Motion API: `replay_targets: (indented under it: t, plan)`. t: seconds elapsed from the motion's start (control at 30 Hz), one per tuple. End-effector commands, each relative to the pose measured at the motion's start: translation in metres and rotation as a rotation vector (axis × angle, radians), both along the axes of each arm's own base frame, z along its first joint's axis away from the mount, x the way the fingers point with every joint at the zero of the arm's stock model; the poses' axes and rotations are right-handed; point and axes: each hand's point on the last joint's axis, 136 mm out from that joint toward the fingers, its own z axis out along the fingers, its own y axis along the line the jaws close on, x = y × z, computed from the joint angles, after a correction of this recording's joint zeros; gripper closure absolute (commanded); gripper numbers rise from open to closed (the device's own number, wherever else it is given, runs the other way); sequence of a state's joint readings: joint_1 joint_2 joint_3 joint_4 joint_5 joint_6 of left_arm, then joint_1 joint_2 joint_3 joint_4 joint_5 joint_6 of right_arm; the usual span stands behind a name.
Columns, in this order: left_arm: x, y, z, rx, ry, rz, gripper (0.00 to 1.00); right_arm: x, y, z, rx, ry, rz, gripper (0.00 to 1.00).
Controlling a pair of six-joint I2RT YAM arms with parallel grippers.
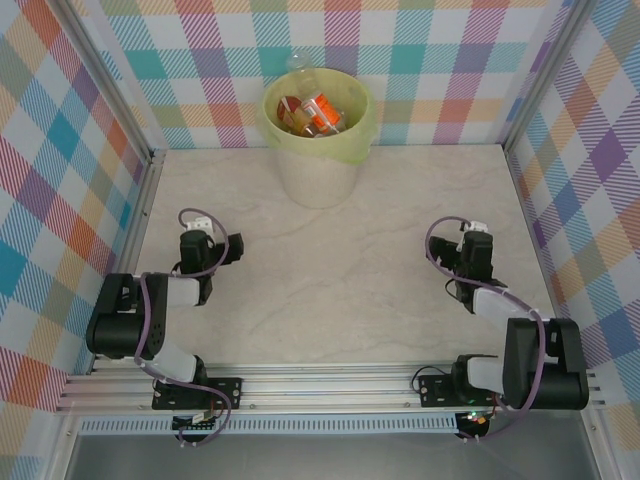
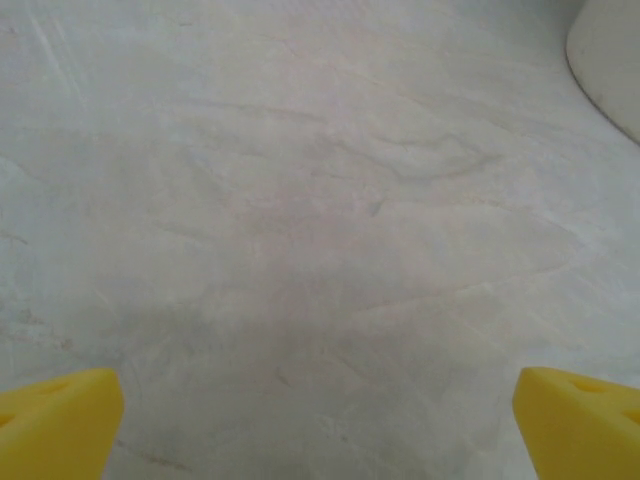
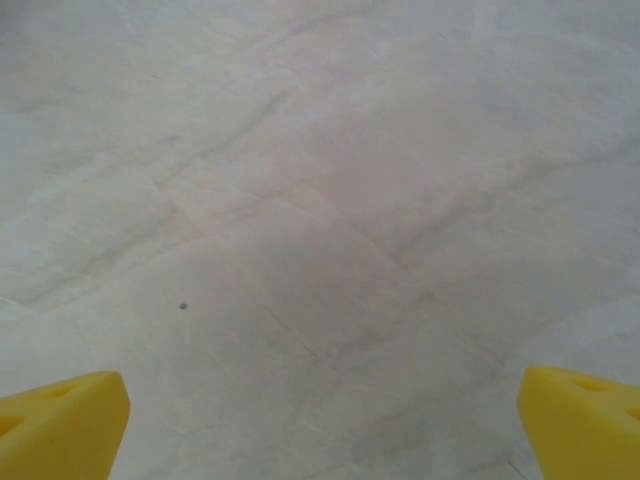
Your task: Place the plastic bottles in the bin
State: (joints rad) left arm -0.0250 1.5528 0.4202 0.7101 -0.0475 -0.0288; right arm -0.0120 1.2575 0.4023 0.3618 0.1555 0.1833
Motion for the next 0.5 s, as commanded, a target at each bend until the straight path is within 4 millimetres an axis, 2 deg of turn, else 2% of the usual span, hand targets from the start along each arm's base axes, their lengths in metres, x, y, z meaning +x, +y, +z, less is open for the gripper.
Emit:
replay_targets:
  t: [0.0,0.1,0.17,0.37,0.4,0.47]
  plan:
    - [0.007,0.002,0.019,0.039,-0.118,0.019,0.0,0.022,0.011,0.023,-0.024,-0.133,0.104,0.0]
    - [0.005,0.008,0.02,0.112,-0.108,0.106,0.0,0.028,0.015,0.025,-0.038,-0.171,0.139,0.0]
    - [0.002,0.016,0.023,0.114,-0.122,0.163,0.0,0.033,0.016,0.034,-0.06,-0.236,0.15,0.0]
    - [0.002,0.016,0.022,0.115,-0.12,0.165,0.0,0.033,0.032,0.014,-0.044,-0.285,0.255,0.0]
    - [0.002,0.016,0.022,0.116,-0.12,0.166,0.0,0.036,0.036,0.016,-0.044,-0.321,0.278,0.0]
    - [0.002,0.016,0.023,0.115,-0.123,0.164,0.0,0.041,0.04,0.012,-0.035,-0.249,0.305,0.0]
